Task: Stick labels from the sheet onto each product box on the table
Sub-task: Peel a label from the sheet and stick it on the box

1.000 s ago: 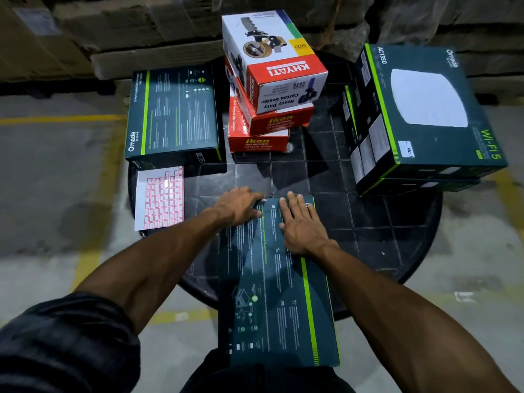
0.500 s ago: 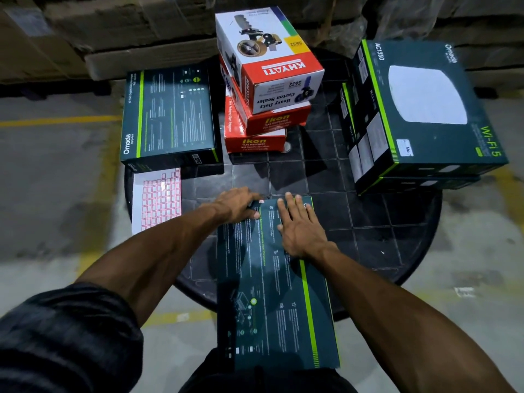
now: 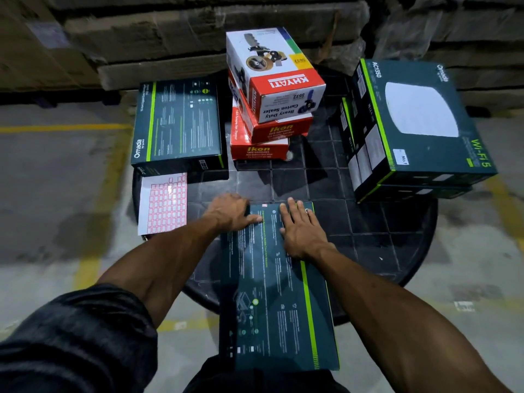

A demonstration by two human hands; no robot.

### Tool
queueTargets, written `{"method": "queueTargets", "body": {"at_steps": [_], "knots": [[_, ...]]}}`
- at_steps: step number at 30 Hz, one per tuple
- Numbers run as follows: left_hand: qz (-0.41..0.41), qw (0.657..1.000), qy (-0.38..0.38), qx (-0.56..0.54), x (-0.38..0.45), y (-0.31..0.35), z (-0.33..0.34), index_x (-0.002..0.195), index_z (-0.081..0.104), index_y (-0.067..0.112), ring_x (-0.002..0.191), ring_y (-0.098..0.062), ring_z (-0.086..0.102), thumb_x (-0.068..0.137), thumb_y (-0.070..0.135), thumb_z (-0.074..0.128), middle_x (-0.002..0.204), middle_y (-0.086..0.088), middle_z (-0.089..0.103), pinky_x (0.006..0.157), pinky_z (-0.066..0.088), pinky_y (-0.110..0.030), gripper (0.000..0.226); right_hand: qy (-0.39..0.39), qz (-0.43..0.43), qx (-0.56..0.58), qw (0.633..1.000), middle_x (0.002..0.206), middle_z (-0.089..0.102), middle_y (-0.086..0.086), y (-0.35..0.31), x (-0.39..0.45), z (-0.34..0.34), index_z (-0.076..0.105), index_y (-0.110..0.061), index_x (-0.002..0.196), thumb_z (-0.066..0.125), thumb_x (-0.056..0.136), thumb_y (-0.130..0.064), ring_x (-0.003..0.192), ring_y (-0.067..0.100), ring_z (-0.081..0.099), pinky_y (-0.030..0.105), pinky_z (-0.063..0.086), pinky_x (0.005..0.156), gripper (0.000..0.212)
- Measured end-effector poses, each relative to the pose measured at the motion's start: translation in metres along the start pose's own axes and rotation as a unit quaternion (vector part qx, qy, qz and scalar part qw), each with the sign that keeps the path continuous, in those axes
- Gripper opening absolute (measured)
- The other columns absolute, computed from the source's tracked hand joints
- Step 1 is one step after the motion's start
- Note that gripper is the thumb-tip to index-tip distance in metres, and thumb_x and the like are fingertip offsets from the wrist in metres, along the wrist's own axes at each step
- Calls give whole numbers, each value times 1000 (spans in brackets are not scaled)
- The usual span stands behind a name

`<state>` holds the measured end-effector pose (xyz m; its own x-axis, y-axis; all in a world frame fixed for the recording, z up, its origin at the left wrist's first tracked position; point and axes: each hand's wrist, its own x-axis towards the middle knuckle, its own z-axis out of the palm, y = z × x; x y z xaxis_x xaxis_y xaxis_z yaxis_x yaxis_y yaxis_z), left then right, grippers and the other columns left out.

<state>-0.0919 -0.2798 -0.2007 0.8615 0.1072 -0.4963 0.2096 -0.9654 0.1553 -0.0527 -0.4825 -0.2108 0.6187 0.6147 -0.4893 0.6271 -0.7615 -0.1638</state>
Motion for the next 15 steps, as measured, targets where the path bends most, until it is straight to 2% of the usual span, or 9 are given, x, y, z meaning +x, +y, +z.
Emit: {"method": "queueTargets", "body": {"at_steps": [2,4,6,8,12,15], "knots": [[-46,998,49,-3,-16,-4,14,131,45,17,117,-26,49,90,73,33,132,-11,51,99,41,-45,71,17,14,10,1000,160,-23,9,-3,-2,3,-13,-14,154,20,105,-30,148,27,-19,45,-4,122,61],[-66,990,92,-78,-35,-2,30,147,28,14,132,-30,38,93,66,36,151,-12,33,107,36,-49,75,49,39,26,998,161,-18,10,-6,-7,10,-7,-14,155,20,105,-32,149,28,-15,43,-3,122,60],[-81,977,101,-170,-57,3,46,153,13,15,140,-35,29,95,57,44,162,-10,6,111,32,-51,78,85,75,45,993,162,-12,12,-10,-20,21,2,-14,156,22,105,-36,150,30,-10,42,0,122,59],[-101,960,89,-246,-79,5,64,156,6,23,142,-38,27,96,53,47,163,-8,-7,110,32,-52,78,106,114,67,986,163,-7,15,-14,-36,34,9,-16,156,25,105,-39,149,35,-4,44,8,121,59],[-86,947,55,-303,-117,11,97,155,-3,32,138,-36,36,97,51,46,163,-10,5,108,35,-51,78,112,181,145,966,162,-5,14,-23,-64,47,16,-25,154,34,102,-45,143,41,21,48,34,109,58],[-73,952,36,-296,-134,15,110,154,-7,33,136,-36,39,98,51,44,163,-11,-1,108,34,-49,78,107,220,157,957,160,6,16,-28,-79,52,15,-30,154,33,100,-53,128,41,42,47,42,97,61]]}}
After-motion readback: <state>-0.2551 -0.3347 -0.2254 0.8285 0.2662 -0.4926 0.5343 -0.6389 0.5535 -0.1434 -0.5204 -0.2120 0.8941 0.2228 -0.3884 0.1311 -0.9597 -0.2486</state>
